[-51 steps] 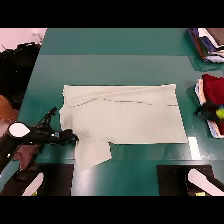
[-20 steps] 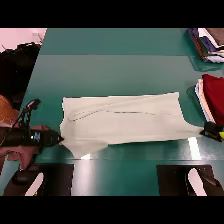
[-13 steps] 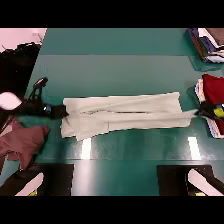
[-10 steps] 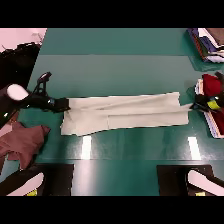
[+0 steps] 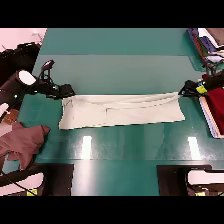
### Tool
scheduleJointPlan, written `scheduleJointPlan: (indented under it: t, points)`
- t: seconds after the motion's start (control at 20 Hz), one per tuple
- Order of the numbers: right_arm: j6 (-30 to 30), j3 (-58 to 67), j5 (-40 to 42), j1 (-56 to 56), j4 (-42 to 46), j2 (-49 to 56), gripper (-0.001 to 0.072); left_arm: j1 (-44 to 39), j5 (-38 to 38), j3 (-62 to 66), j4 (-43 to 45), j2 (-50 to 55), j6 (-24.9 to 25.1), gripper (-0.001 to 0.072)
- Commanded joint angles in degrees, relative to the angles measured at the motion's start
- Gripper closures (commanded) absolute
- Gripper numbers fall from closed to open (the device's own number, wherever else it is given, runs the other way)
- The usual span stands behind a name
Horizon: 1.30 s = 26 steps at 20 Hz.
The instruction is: Fold the shirts.
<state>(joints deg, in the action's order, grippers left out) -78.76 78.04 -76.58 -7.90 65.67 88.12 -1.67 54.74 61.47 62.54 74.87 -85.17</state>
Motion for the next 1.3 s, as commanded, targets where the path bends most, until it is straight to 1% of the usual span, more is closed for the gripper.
scheduleJointPlan:
  t: [0.0, 0.05, 0.1, 0.15, 0.2, 0.3, 0.35, 0.45, 0.55, 0.6, 0.7, 0.75, 0.8, 0.85, 1.0, 1.1, 1.25]
  points:
    - [4.1, -1.0, -4.8, -5.0, -2.5, 0.3, 0.0364, 0.0, 5.5, 2.8, -2.6, 0.2, 0.4, 0.0584]
    - [5.0, -3.0, -5.7, -7.1, -3.2, 0.3, 0.0296, 0.0, 5.8, 2.6, -4.0, 0.3, 1.7, 0.0684]
    - [6.0, -5.4, -5.8, -9.2, -3.7, 0.3, 0.0129, -0.5, 5.5, 2.6, -4.7, 0.3, 1.7, 0.0685]
    - [7.6, -7.7, -5.4, -11.1, -4.8, 0.5, 0.0113, -1.4, 5.0, 2.6, -4.7, 0.3, 1.6, 0.0684]
    - [8.7, -9.7, -4.8, -12.9, -6.6, 1.0, 0.0114, -2.8, 4.3, 2.6, -4.7, 0.3, 1.6, 0.0685]
    - [11.2, -12.8, -4.5, -15.0, -11.6, 2.5, 0.0143, -7.2, 1.1, 2.6, -4.7, 0.3, 1.5, 0.0685]
    - [11.9, -13.6, -4.5, -15.0, -13.8, 3.6, 0.0144, -9.7, -1.2, 2.6, -4.7, 0.4, 1.0, 0.0685]
    - [11.9, -14.2, -4.3, -13.9, -15.9, 5.3, 0.0144, -13.9, -4.8, 2.6, -4.7, 1.1, -2.0, 0.0685]
    - [11.9, -14.2, -3.3, -10.9, -16.7, 6.3, 0.0151, -17.6, -7.4, 2.8, -4.9, 2.8, -2.5, 0.0686]
    - [11.9, -14.2, -2.2, -9.0, -16.6, 6.4, 0.0282, -19.2, -8.8, 2.8, -5.7, 3.8, -2.5, 0.0685]
    - [12.0, -14.2, 0.2, -5.9, -16.7, 5.9, 0.0488, -22.3, -11.4, 2.9, -8.9, 6.5, -2.4, 0.0686]
    - [12.3, -14.2, 1.0, -4.7, -16.7, 5.0, 0.0608, -23.6, -11.8, 3.5, -9.6, 8.1, -2.4, 0.0686]
    - [12.9, -14.2, 1.7, -3.7, -16.7, 3.5, 0.0662, -24.9, -11.7, 4.5, -9.7, 9.8, -2.4, 0.0685]
    - [12.9, -14.1, 2.2, -3.1, -16.7, 1.6, 0.0692, -26.1, -11.5, 5.8, -9.7, 11.4, -2.2, 0.0685]
    - [12.9, -12.6, 1.9, -1.6, -19.6, -6.2, 0.0692, -29.6, -11.5, 10.5, -9.7, 16.3, -1.4, 0.0685]
    - [12.8, -8.7, -0.5, -0.2, -23.7, -10.8, 0.0693, -31.1, -10.9, 13.3, -9.8, 19.7, -1.4, 0.0685]
    - [11.6, -1.6, -0.2, 4.5, -27.0, -15.9, 0.0693, -32.3, -11.7, 15.5, -10.4, 23.5, -1.5, 0.0686]
